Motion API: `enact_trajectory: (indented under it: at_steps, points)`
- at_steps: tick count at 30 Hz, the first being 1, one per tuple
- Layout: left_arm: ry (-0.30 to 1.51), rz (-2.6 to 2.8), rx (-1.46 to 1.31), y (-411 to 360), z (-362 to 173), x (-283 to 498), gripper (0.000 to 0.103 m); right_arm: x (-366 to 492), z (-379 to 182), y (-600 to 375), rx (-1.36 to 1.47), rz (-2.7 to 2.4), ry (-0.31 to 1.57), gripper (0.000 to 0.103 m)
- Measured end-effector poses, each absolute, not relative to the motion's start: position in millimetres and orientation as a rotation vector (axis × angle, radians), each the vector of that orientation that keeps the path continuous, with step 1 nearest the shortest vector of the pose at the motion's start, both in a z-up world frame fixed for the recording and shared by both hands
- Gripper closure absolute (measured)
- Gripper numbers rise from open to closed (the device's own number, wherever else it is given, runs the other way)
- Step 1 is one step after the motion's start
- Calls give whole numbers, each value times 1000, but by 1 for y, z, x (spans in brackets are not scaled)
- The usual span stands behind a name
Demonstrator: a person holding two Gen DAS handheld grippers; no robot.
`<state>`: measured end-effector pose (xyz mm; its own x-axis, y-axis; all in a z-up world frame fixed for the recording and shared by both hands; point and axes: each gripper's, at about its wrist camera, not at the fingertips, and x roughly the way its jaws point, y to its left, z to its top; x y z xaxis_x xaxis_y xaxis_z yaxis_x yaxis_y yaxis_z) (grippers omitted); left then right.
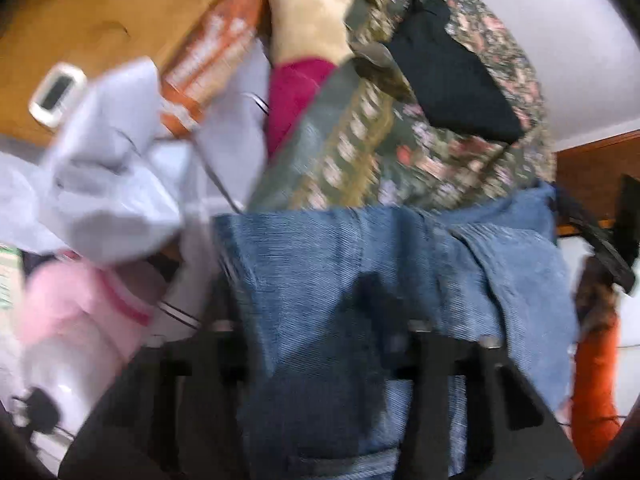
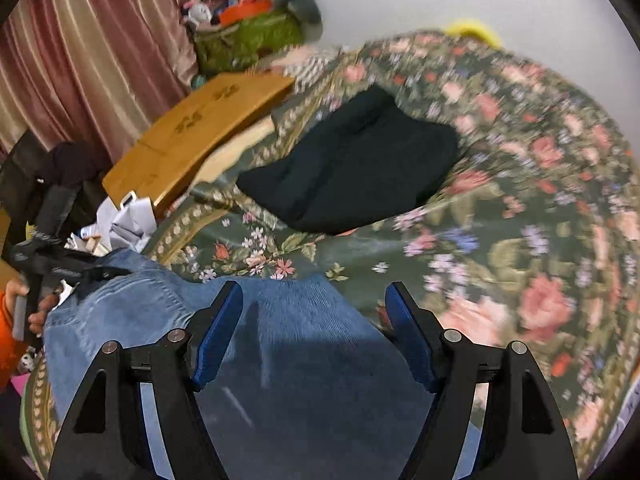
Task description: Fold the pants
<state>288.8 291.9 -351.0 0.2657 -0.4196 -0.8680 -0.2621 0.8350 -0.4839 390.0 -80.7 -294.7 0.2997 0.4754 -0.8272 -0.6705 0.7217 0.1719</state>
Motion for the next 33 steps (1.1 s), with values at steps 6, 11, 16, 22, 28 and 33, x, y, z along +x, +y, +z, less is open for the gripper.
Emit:
enact_trajectory:
  at_steps: [6, 11, 16, 22, 28, 33]
  points:
    - [1240, -14, -445, 274, -326, 267, 83, 387, -313, -69, -241, 788, 1074, 75]
    - [1201, 75, -329, 259, -332, 257, 78, 374, -313, -61, -332, 739, 1021, 76]
    - [1181, 182, -282, 272, -320, 252, 54, 367, -297, -62, -398, 657, 959, 76]
    - [1084, 244, -157, 279, -269, 219, 47, 337, -252, -80, -387, 628, 862, 65]
    - [987, 138, -72, 249, -234, 182, 24, 275, -215, -90, -337, 753, 793, 44]
    - [985, 16, -36, 215, -233, 163, 16, 222, -221, -81, -370, 843, 805, 36]
